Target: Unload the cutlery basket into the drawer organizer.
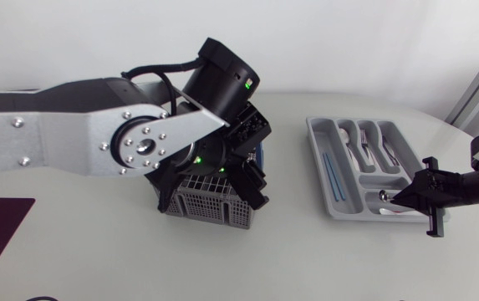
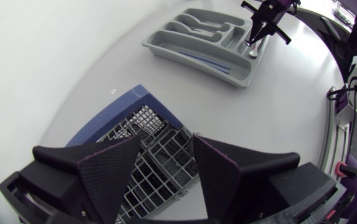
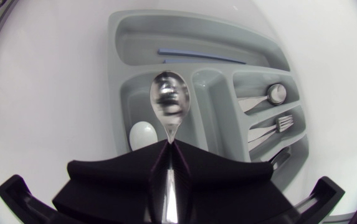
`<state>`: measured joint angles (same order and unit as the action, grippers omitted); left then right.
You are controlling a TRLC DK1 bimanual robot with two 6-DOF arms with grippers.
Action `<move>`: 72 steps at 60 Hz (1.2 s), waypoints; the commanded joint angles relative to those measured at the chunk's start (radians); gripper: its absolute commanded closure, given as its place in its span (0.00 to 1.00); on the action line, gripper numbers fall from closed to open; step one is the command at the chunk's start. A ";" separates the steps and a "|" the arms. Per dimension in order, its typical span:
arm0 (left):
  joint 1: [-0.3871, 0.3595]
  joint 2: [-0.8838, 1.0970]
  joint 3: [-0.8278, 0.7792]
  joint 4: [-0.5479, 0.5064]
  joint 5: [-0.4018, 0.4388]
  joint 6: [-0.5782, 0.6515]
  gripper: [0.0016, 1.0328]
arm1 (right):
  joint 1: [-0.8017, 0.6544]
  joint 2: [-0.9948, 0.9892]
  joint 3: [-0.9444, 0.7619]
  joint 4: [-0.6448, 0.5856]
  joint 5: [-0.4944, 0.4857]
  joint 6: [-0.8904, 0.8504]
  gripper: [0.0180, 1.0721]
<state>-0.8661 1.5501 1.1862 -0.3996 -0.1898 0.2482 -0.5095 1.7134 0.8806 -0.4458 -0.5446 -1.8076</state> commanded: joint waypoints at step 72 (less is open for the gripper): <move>-0.125 0.019 -0.215 0.262 -0.192 0.079 0.31 | 0.249 -0.503 -0.278 0.070 -0.170 0.686 0.17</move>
<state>-0.9813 1.5513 1.0000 -0.1574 -0.3664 0.3084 -0.2928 1.2572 0.6521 -0.3874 -0.7074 -1.1942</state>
